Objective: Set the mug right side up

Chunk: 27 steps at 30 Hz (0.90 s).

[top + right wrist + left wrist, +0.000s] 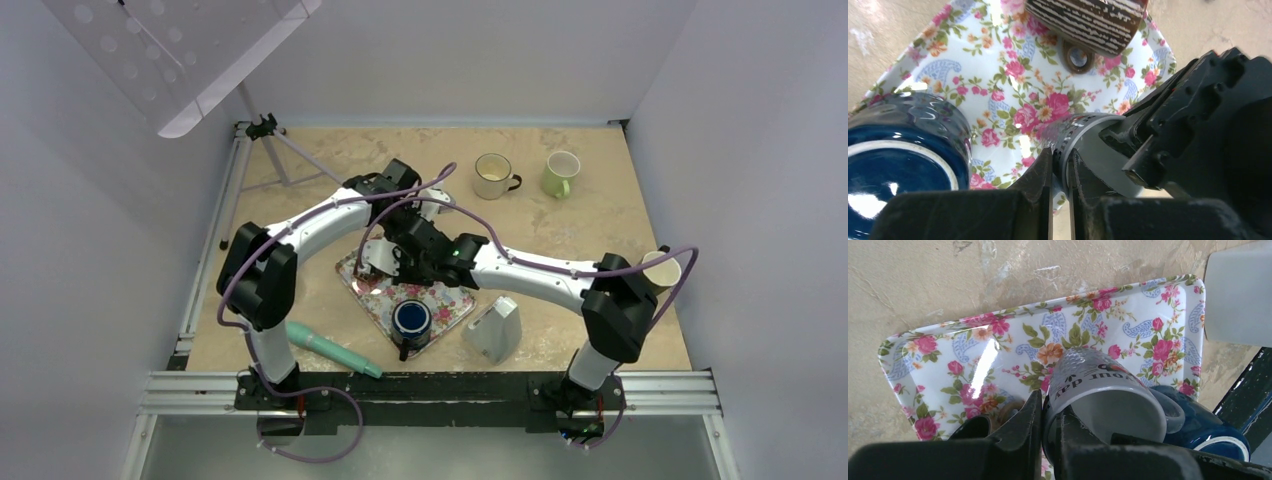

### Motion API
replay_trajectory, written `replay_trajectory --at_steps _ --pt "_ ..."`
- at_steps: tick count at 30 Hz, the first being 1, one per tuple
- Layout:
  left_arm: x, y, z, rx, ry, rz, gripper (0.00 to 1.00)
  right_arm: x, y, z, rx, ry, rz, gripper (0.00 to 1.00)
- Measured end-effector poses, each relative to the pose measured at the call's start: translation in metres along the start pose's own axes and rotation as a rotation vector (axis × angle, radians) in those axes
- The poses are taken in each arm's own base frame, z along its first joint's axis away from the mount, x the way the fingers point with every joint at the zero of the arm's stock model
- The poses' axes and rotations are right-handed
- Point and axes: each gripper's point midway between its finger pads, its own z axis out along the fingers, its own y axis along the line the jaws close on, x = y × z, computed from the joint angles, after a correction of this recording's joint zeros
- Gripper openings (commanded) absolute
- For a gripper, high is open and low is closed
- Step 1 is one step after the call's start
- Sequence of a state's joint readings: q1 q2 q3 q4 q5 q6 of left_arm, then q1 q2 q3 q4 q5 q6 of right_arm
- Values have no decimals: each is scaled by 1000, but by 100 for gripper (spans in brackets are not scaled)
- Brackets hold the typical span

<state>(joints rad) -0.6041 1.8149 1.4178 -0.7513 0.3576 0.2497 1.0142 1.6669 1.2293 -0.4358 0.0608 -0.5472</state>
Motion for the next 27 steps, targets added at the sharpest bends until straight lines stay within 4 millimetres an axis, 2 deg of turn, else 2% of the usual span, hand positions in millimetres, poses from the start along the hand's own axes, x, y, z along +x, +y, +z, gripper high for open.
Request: replay_trajectory --at_steps 7,8,11,13,17,21,27 --pt "4 1 9 11 -8 25 0 -1 2 4 -3 3 14 2" --pt "5 1 10 11 -9 26 0 0 3 5 -4 5 18 7" --pt "10 1 14 11 -6 26 0 2 6 9 -9 16 32 30" --pt "11 3 16 4 -7 22 0 3 6 10 1 23 47 42" --pt "18 11 15 -21 11 6 0 5 -5 7 70 40 83 50" --pt "19 14 14 -37 15 5 0 4 -15 -8 137 17 133 51" --pt "19 15 12 -47 21 3 0 2 -20 -47 191 -79 206 52"
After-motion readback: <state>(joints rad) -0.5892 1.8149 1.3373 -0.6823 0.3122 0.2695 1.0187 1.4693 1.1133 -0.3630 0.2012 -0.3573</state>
